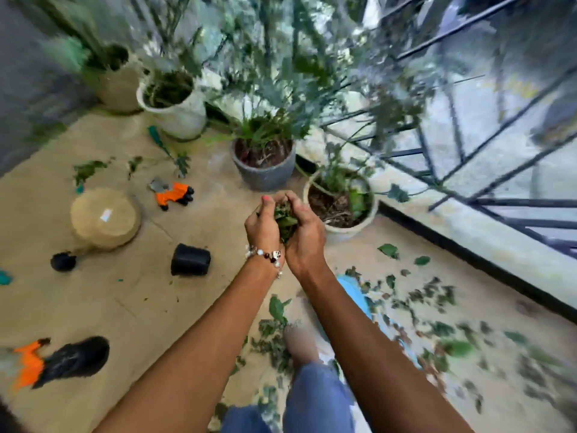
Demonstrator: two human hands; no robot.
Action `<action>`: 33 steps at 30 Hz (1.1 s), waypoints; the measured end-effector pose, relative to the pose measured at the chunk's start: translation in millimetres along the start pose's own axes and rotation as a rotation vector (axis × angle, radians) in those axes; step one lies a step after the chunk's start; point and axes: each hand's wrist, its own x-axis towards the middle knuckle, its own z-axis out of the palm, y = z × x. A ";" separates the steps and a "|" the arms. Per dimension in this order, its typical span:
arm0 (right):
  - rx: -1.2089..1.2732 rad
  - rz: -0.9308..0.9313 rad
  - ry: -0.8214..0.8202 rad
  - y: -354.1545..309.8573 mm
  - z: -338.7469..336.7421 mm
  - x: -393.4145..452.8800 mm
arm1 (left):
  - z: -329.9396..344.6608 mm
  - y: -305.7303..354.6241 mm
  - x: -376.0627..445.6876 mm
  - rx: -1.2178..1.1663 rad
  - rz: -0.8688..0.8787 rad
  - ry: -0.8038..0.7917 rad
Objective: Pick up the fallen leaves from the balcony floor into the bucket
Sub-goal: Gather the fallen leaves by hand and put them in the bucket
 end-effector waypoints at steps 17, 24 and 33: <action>0.231 -0.690 0.575 -242.1 -88.9 -465.6 | 58.7 -8.2 -498.6 0.454 -0.212 -0.797; 0.537 -0.899 0.882 -240.7 -196.2 -582.2 | 31.4 -99.8 -632.4 0.839 -0.257 -1.191; 0.699 -0.983 1.319 -173.4 -333.3 -714.9 | -74.2 -211.1 -772.7 1.152 -0.793 -1.457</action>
